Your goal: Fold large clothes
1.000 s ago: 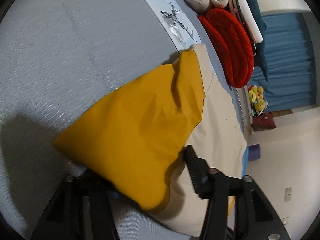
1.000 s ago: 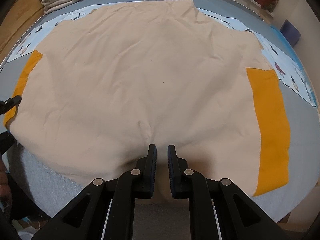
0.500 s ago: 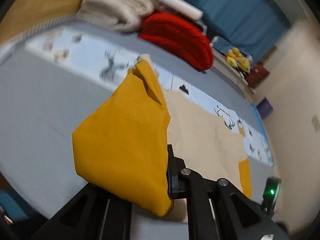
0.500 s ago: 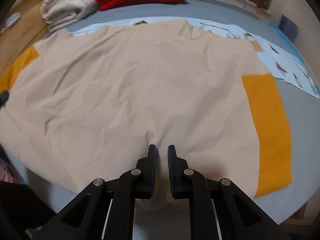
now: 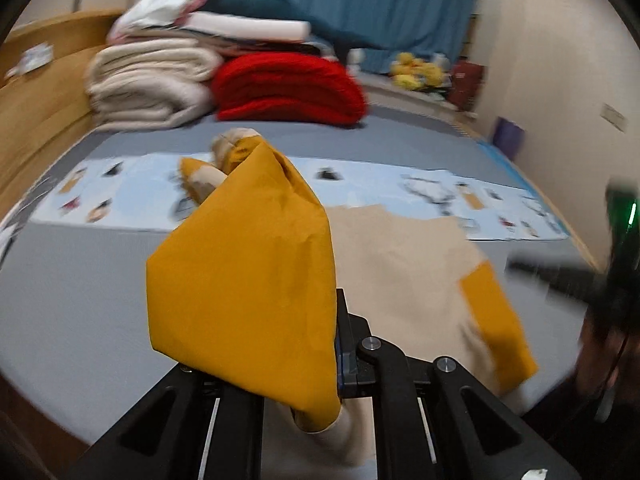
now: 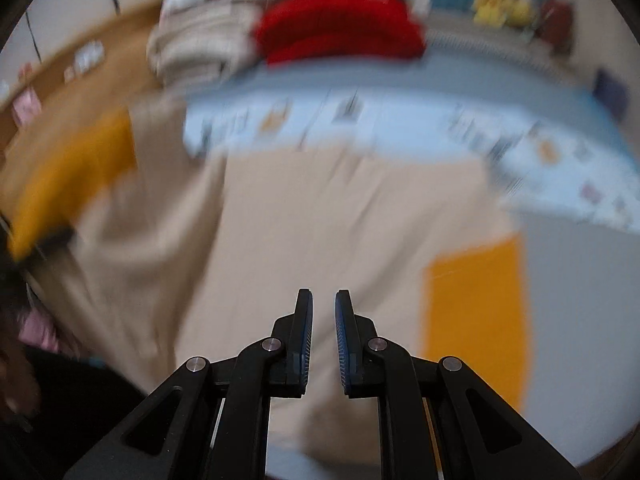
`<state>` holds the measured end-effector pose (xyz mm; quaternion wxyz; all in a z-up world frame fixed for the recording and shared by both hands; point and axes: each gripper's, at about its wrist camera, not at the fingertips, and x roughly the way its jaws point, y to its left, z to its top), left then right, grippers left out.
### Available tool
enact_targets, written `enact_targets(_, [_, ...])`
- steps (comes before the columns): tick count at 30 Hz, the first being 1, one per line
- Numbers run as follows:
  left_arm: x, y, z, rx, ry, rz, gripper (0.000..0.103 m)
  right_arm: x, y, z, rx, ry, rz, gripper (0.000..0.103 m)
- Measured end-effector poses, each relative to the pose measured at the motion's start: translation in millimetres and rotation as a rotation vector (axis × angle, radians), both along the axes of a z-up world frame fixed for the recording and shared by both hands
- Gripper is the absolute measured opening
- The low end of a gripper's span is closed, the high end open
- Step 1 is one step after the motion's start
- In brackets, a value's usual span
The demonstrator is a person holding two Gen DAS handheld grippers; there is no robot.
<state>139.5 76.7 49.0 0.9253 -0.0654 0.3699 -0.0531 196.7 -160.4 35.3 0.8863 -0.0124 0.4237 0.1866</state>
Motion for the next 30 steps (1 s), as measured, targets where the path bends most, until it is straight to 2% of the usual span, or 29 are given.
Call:
enact_targets(1, [2.5, -15.9, -1.1, 0.004, -0.003, -0.043, 0.010, -0.5, -16.2, 20.2, 0.010, -0.056, -0.017, 0.018])
enact_targets(2, [5.6, -28.4, -2.3, 0.014, -0.003, -0.076, 0.010, -0.9, -27.7, 35.5, 0.012, -0.099, -0.023, 0.029])
enact_targets(3, [8.6, -43.3, -3.5, 0.025, -0.002, -0.112, 0.010, -2.1, -48.0, 55.6, -0.008, -0.166, -0.032, 0.035])
enact_targets(4, [12.3, -60.3, -5.3, 0.030, -0.002, -0.151, 0.009, -3.9, -58.7, 66.1, -0.029, -0.203, -0.040, 0.047])
enact_targets(5, [15.0, -75.3, -7.1, 0.027, -0.002, -0.185, 0.009, -5.4, -76.2, 76.7, -0.065, -0.248, -0.055, 0.051])
enact_targets(8, [22.3, -116.5, -11.3, 0.019, -0.005, -0.284, 0.009, -3.1, -112.9, 84.7, -0.111, -0.278, -0.124, 0.051])
enact_targets(9, [24.2, -132.8, -13.4, 0.020, -0.005, -0.326, 0.009, -6.6, -128.1, 80.9, -0.101, -0.267, -0.166, 0.051])
enact_targets(11, [27.8, -160.1, -20.6, 0.016, 0.016, -0.392, 0.009, -7.9, -148.0, 69.7, -0.095, -0.182, -0.203, 0.051])
enact_targets(14, [34.8, -198.1, -39.6, 0.027, 0.088, -0.486, 0.009, -7.2, -163.0, 70.1, -0.096, -0.180, -0.225, 0.051])
enact_targets(17, [39.7, -220.3, -54.2, 0.057, 0.153, -0.542, 0.014, 0.5, -178.0, 61.6, -0.061, -0.117, -0.243, 0.051])
enact_targets(20, [43.0, -214.2, -60.4, 0.001, 0.220, -0.539, 0.029, 5.5, -195.1, 55.6, -0.010, -0.086, -0.271, 0.051])
enact_targets(21, [44.2, -209.3, -61.7, -0.042, 0.256, -0.542, 0.040, 9.7, -197.4, 53.4, 0.026, -0.068, -0.281, 0.051])
enact_targets(22, [44.2, -201.7, -61.5, -0.100, 0.290, -0.553, 0.047, 11.8, -200.9, 50.8, 0.047, -0.052, -0.285, 0.051])
enact_targets(23, [39.8, -192.6, -58.9, -0.143, 0.300, -0.561, 0.047, 14.9, -200.9, 47.5, 0.070, -0.032, -0.286, 0.051])
enact_targets(26, [30.0, -171.3, -45.2, -0.201, 0.263, -0.555, 0.049, 21.4, -189.7, 39.5, 0.137, 0.019, -0.263, 0.051])
enact_targets(30, [25.1, -126.9, -32.2, -0.309, 0.229, -0.479, 0.051, 37.1, -163.0, 20.9, 0.221, 0.122, -0.187, 0.054])
